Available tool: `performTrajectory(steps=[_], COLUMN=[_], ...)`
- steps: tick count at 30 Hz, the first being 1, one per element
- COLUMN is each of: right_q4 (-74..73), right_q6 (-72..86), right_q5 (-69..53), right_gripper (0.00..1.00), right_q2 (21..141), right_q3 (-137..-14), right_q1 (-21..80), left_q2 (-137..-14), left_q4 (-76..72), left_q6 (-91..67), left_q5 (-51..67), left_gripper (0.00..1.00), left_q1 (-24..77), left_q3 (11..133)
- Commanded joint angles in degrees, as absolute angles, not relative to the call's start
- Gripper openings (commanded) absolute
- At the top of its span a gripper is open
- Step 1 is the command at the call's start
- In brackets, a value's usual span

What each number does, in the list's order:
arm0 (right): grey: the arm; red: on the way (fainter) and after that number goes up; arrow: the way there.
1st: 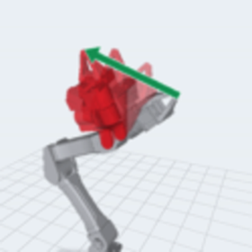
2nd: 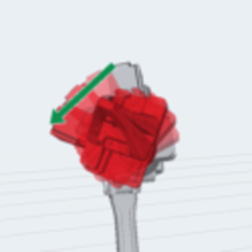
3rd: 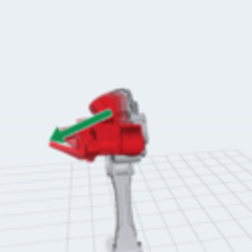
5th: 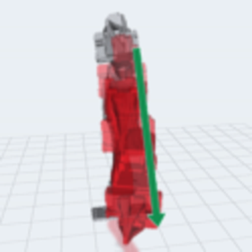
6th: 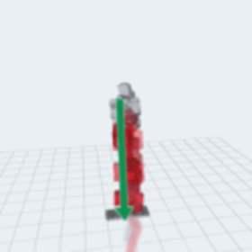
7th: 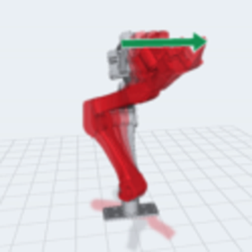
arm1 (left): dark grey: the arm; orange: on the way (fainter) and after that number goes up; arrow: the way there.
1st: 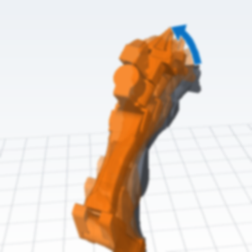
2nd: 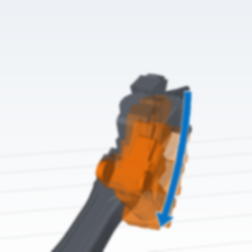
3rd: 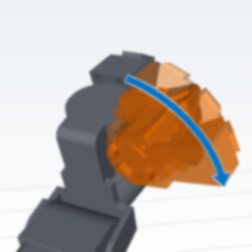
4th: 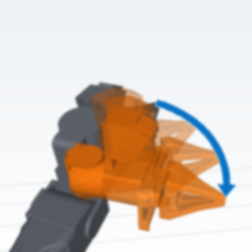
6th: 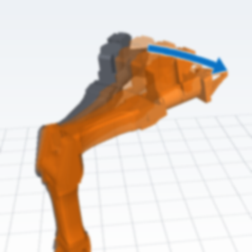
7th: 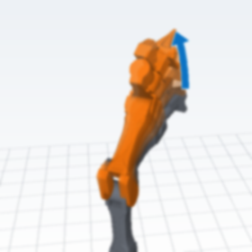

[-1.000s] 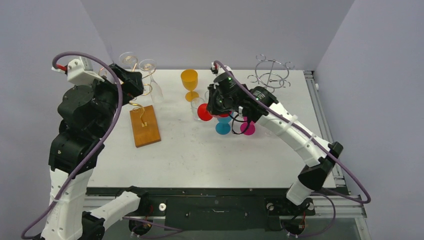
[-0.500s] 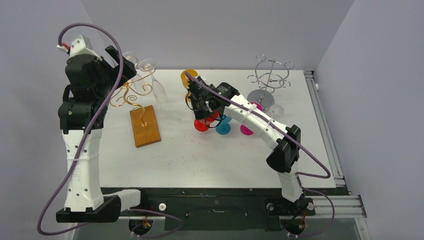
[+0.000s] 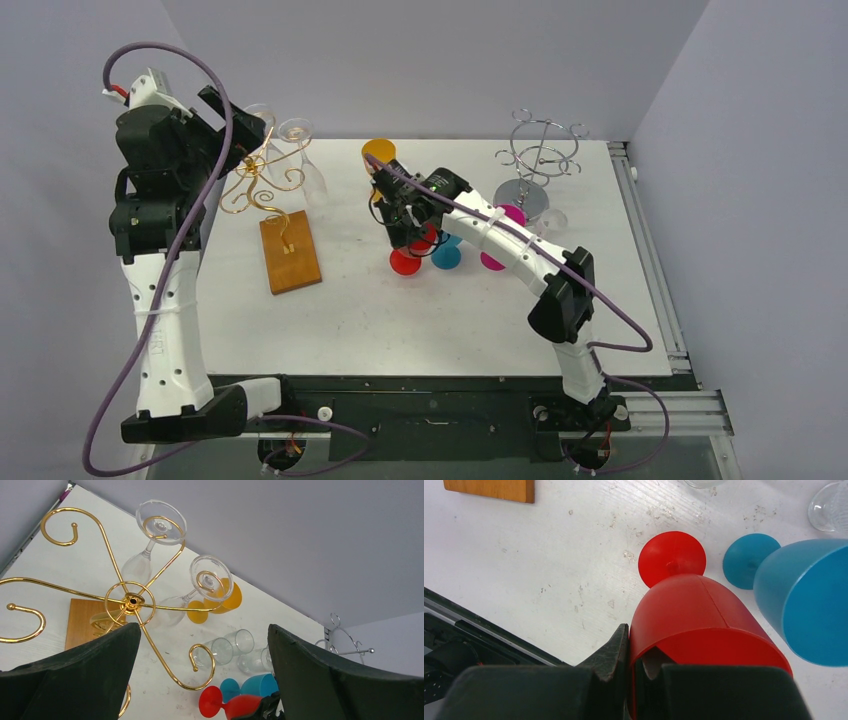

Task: Take the wine glass off the wine glass rack
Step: Place the wine glass at the center of the board.

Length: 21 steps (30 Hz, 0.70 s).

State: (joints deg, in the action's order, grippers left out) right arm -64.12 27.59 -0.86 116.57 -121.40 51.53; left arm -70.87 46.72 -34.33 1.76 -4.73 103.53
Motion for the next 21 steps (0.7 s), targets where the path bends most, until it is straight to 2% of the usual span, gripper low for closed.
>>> performTrajectory(steps=[1,9,21], right_q4=[-62.90,-63.07,-64.06], right_q6=[26.81,26.61,26.81], right_q5=[-1.96,-1.55,-0.31], right_gripper=[0.00,0.03,0.27], right_q2=[118.71,121.27,121.85], right_q3=[-120.85,-120.93,-122.14], right_q1=[52.15,52.29,52.51], left_q2=[-71.41,-72.20,-72.46], left_q4=[42.86,42.22,41.94], left_q6=[-34.98,-35.03,-34.95], left_q5=[3.95,4.93,5.77], left_gripper=[0.96,0.96,0.96], left_q1=[-5.56,-5.89,-5.98], left_q3=[103.01,102.64,102.52])
